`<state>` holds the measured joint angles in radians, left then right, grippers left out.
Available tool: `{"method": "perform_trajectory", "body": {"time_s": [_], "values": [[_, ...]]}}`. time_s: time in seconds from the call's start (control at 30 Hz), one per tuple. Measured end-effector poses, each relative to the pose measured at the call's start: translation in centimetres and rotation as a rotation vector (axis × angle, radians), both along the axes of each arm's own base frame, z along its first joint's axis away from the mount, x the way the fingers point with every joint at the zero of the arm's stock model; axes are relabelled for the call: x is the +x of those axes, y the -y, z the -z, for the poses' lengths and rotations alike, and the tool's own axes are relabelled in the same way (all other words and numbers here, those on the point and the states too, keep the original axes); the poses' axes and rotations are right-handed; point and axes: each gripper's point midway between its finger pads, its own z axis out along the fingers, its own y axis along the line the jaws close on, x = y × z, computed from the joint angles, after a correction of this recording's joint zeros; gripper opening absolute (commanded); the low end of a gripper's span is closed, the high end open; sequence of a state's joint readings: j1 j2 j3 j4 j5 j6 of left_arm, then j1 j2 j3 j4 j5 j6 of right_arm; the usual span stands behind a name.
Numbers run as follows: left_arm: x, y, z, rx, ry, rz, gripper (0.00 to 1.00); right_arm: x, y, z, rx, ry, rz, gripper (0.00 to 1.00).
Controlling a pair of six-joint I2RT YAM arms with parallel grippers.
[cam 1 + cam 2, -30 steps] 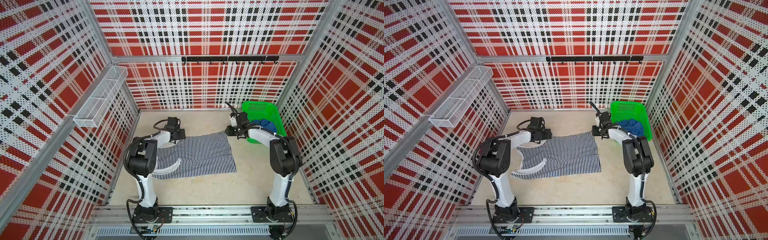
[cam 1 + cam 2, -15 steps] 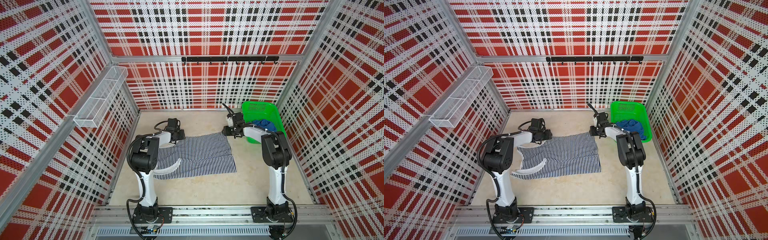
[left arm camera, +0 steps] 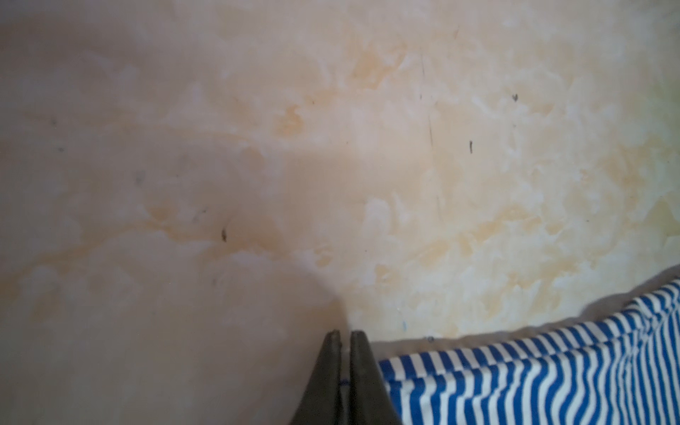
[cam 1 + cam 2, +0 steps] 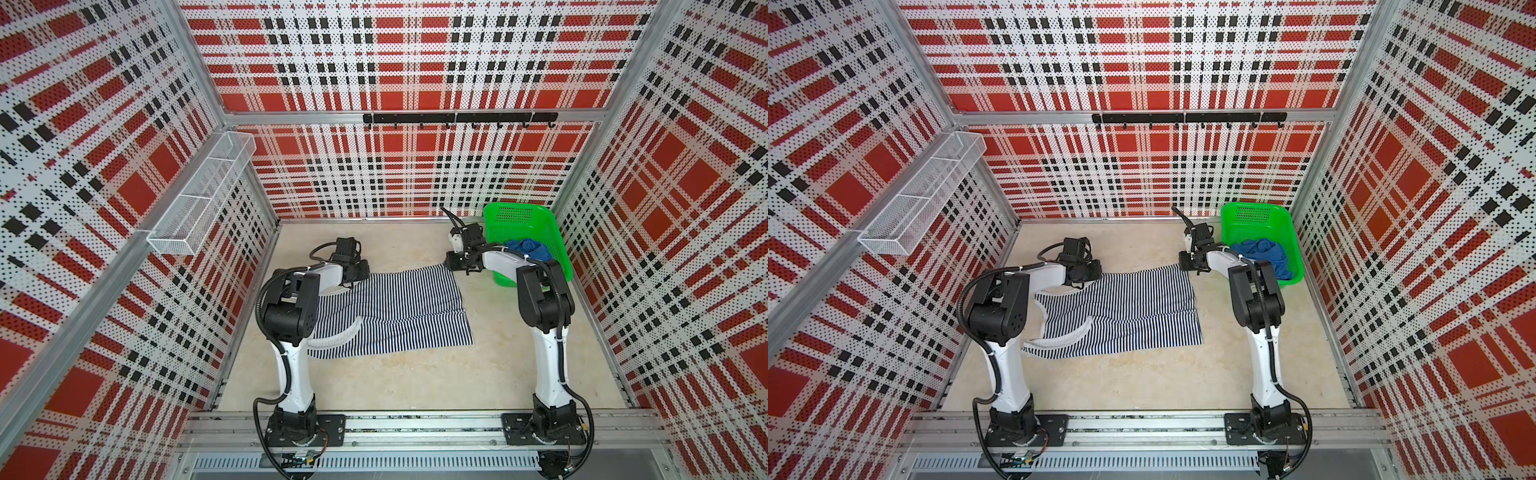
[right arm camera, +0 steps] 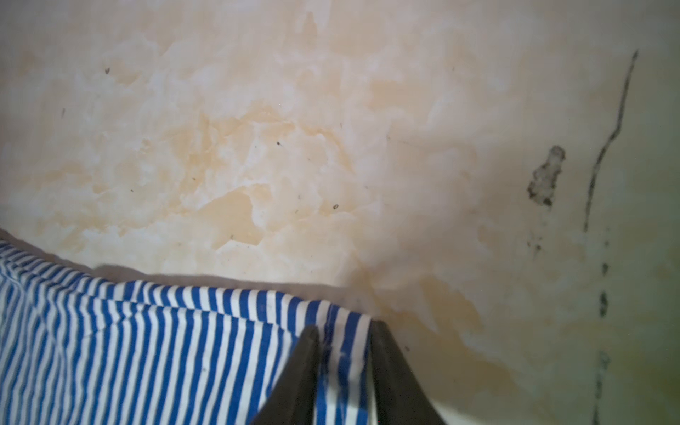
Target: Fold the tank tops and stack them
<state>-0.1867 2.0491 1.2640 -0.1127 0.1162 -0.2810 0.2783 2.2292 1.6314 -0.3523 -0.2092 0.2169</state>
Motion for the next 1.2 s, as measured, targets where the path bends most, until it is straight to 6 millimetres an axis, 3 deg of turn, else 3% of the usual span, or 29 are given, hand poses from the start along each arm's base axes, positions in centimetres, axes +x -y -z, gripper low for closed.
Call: {"method": "perform_trajectory", "body": {"time_s": [0.13, 0.43, 0.63, 0.77, 0.93, 1.07, 1.2], "values": [[0.4, 0.2, -0.4, -0.002, 0.005, 0.005, 0.00, 0.2, 0.0, -0.4, -0.006, 0.007, -0.003, 0.00], [3.0, 1.2, -3.6, 0.008, 0.077, 0.046, 0.00, 0.9, 1.1, -0.7, -0.080, 0.053, -0.021, 0.00], [3.1, 1.7, -4.2, 0.026, 0.092, 0.073, 0.00, 0.2, 1.7, -3.0, -0.119, 0.114, -0.058, 0.00], [1.6, 1.7, -4.3, 0.057, 0.083, 0.080, 0.00, -1.8, 2.1, -5.3, -0.122, 0.174, -0.086, 0.00], [-1.9, 2.1, -6.1, 0.105, 0.113, 0.081, 0.00, -4.9, 2.5, -7.6, -0.099, 0.246, -0.121, 0.00], [-5.2, 2.8, -7.6, 0.118, 0.165, 0.075, 0.00, -7.8, 2.9, -7.8, -0.085, 0.268, -0.138, 0.00], [-8.2, 2.2, -7.5, 0.125, 0.177, 0.037, 0.00, -11.2, 3.1, -7.0, -0.080, 0.254, -0.156, 0.00]]}}
